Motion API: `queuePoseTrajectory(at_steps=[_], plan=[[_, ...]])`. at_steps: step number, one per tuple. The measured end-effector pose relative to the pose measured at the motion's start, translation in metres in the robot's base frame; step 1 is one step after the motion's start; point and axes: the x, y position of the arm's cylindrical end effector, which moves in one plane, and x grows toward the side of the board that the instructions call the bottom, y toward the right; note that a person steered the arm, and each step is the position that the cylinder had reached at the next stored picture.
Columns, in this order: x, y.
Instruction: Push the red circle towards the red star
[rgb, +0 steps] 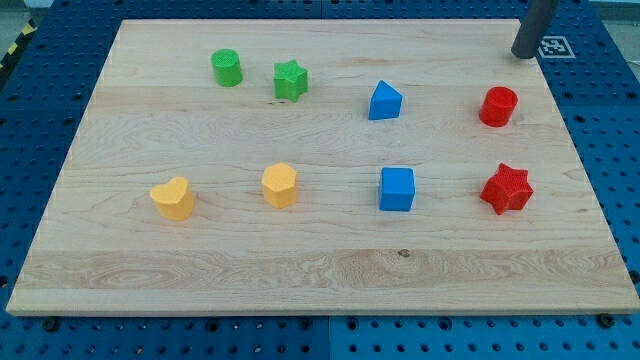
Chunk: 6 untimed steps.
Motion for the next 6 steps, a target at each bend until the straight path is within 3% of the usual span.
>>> queuePoseTrajectory(at_steps=[1,3,5,6], plan=[[0.019,0.038],[0.084,-0.046],[0.087,-0.052],[0.12,-0.052]])
